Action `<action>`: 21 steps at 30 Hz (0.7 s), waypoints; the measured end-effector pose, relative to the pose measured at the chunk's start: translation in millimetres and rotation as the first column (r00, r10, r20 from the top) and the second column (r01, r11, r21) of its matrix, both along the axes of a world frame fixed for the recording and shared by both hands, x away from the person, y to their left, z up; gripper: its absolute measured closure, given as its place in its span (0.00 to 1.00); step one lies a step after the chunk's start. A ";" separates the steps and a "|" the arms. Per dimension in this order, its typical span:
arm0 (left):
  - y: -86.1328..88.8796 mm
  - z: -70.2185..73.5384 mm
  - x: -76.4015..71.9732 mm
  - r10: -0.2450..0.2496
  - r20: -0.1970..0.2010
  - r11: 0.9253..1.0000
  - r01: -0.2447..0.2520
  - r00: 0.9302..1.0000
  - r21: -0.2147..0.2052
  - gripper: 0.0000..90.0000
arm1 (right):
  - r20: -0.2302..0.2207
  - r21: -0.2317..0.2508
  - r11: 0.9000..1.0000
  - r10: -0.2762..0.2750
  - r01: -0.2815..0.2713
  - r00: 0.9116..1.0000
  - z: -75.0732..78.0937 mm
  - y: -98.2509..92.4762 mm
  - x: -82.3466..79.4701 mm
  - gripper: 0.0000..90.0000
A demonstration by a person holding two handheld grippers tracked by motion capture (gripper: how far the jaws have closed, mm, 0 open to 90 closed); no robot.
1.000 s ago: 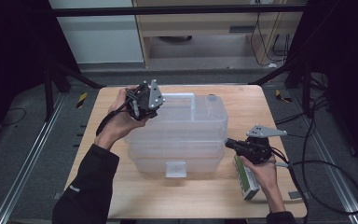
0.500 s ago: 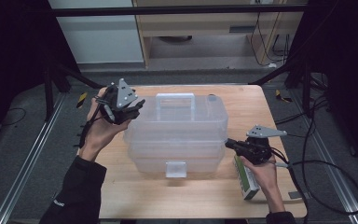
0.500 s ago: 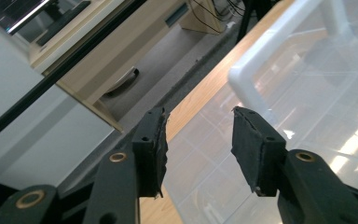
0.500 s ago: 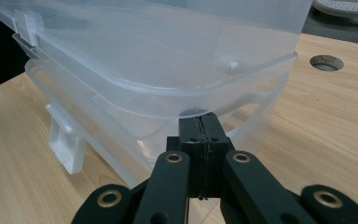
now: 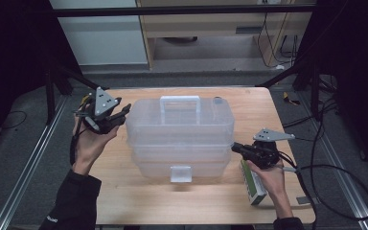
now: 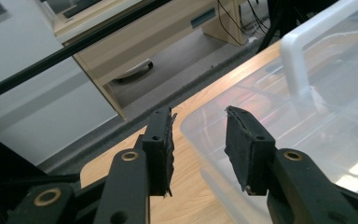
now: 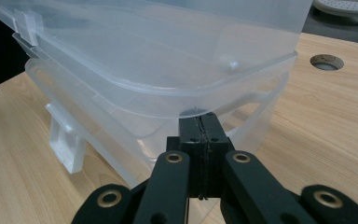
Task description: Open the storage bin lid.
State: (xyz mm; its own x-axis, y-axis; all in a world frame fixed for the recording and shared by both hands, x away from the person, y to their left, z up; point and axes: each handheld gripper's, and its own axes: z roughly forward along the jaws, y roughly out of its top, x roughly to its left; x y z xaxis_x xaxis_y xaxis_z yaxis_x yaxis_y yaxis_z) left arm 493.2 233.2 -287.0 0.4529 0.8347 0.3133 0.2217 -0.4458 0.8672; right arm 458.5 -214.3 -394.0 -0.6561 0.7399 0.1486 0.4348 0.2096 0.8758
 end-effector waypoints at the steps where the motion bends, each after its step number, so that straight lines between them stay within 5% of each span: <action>1: 3.7 -1.8 -1.3 0.001 0.000 1.000 -0.001 1.000 -0.018 0.69 | -0.001 -0.001 1.000 0.001 -0.001 1.000 0.0 0.0 0.0 1.00; 15: 41.6 -32.7 -26.1 0.103 0.014 0.985 -0.100 0.995 -0.141 0.77 | -0.001 -0.004 1.000 -0.001 0.001 1.000 0.0 0.0 -0.2 1.00; 21: 51.0 -50.6 -37.0 0.130 -0.004 0.978 -0.129 0.991 -0.164 0.81 | -0.002 -0.004 1.000 -0.002 0.002 1.000 -0.1 0.2 -0.5 1.00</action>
State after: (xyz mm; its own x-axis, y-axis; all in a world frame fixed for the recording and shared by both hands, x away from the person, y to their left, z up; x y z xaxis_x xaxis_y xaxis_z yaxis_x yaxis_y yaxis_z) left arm 456.2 284.2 -337.5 0.3357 0.9264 0.1704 0.2627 -0.2658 0.9275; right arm 458.0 -214.1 -394.0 -0.6540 0.7421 0.1469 0.4371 0.2122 0.8740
